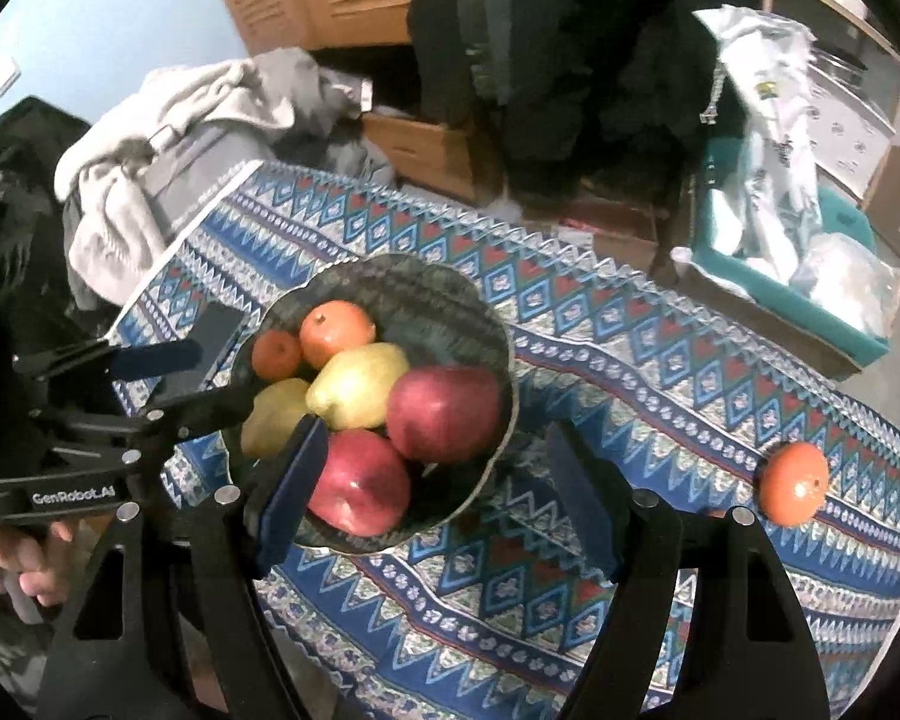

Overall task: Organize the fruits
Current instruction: 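Move both tools back toward the remaining oranges on the cloth, then grasp the larger orange with the right tool while the left tool grasps the smaller orange, then lift and carry the orange with the right tool while the left tool carries its orange to the bowl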

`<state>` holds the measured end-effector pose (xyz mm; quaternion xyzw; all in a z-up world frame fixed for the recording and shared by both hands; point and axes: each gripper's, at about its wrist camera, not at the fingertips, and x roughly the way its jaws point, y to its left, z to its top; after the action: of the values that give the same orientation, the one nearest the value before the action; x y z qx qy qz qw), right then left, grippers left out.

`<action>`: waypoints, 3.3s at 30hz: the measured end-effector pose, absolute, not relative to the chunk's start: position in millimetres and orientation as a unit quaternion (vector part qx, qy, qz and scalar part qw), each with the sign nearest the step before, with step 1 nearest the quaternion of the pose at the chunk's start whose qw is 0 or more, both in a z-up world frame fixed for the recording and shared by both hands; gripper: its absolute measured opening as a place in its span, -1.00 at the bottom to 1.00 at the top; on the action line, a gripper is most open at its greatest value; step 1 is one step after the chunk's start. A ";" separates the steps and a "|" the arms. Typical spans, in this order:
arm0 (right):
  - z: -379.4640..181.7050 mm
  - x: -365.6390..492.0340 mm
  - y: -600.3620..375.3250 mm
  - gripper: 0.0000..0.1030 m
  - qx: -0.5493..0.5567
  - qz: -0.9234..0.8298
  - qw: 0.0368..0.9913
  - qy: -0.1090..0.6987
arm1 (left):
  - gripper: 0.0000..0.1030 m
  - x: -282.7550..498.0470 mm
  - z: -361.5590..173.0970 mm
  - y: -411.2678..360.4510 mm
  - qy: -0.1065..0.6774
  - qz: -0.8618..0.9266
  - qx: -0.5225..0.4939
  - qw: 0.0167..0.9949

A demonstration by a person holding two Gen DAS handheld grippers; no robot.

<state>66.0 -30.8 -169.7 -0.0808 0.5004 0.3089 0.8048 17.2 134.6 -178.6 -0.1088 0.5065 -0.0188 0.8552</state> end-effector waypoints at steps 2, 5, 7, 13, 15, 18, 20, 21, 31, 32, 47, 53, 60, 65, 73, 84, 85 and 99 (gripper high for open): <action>-166.0 67.0 -39.3 0.48 -0.079 0.304 0.810 0.496 | 0.41 17.8 -174.7 127.9 0.502 -0.022 -0.102 0.858; -162.5 68.1 -53.0 0.48 -0.074 0.293 0.816 0.493 | 0.41 19.8 -171.0 115.7 0.502 -0.029 -0.092 0.860; -160.0 69.3 -63.8 0.48 -0.067 0.286 0.821 0.490 | 0.43 21.2 -169.9 107.3 0.503 -0.036 -0.088 0.859; -157.7 72.4 -91.8 0.51 -0.063 0.264 0.831 0.486 | 0.50 27.0 -167.4 84.8 0.507 -0.047 -0.078 0.857; -156.7 74.1 -101.5 0.51 -0.058 0.258 0.833 0.485 | 0.50 28.4 -166.5 77.7 0.507 -0.050 -0.072 0.857; -154.3 76.5 -117.6 0.52 -0.052 0.248 0.838 0.484 | 0.50 31.1 -165.5 65.0 0.508 -0.053 -0.061 0.857; -152.4 78.0 -129.7 0.57 -0.051 0.239 0.842 0.482 | 0.51 33.7 -165.0 55.7 0.509 -0.056 -0.055 0.857; -151.8 78.8 -134.5 0.58 -0.051 0.234 0.843 0.482 | 0.53 35.0 -164.8 52.0 0.509 -0.056 -0.053 0.857; -145.3 84.3 -178.8 0.60 -0.050 0.202 0.855 0.475 | 0.54 51.6 -163.4 12.4 0.515 -0.071 -0.023 0.854; -145.2 85.6 -185.8 0.61 -0.049 0.195 0.857 0.474 | 0.54 53.6 -163.3 8.7 0.515 -0.073 -0.019 0.854; -186.0 134.7 -242.8 0.64 -0.029 0.144 0.839 0.524 | 0.60 102.2 -186.0 -32.0 0.533 -0.094 -0.011 0.841; -222.4 162.3 -253.1 0.64 -0.015 0.135 0.820 0.556 | 0.60 121.2 -205.2 -45.9 0.545 -0.098 -0.011 0.832; -261.1 176.4 -253.4 0.64 -0.020 0.128 0.799 0.587 | 0.60 138.3 -225.8 -55.6 0.562 -0.102 -0.013 0.821; -278.3 180.6 -252.7 0.64 -0.026 0.127 0.792 0.597 | 0.60 145.9 -236.7 -61.1 0.572 -0.105 -0.016 0.813; -291.7 185.0 -252.8 0.40 -0.022 0.133 0.789 0.599 | 0.60 148.0 -247.9 -68.7 0.586 -0.110 -0.028 0.803; -286.9 162.2 -283.1 0.35 -0.006 0.112 0.799 0.591 | 0.60 139.0 -257.4 -103.1 0.593 -0.143 -0.030 0.792; -285.8 159.1 -287.3 0.35 -0.006 0.109 0.799 0.591 | 0.60 137.2 -259.6 -108.3 0.594 -0.147 -0.027 0.790; -268.0 124.3 -332.4 0.36 0.022 0.090 0.813 0.575 | 0.60 124.8 -289.5 -156.9 0.613 -0.163 0.008 0.773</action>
<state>124.3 -332.4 -268.0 0.0220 0.5749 0.0905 0.8129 124.8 -156.9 -289.5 0.0076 0.6134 -0.1633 0.7727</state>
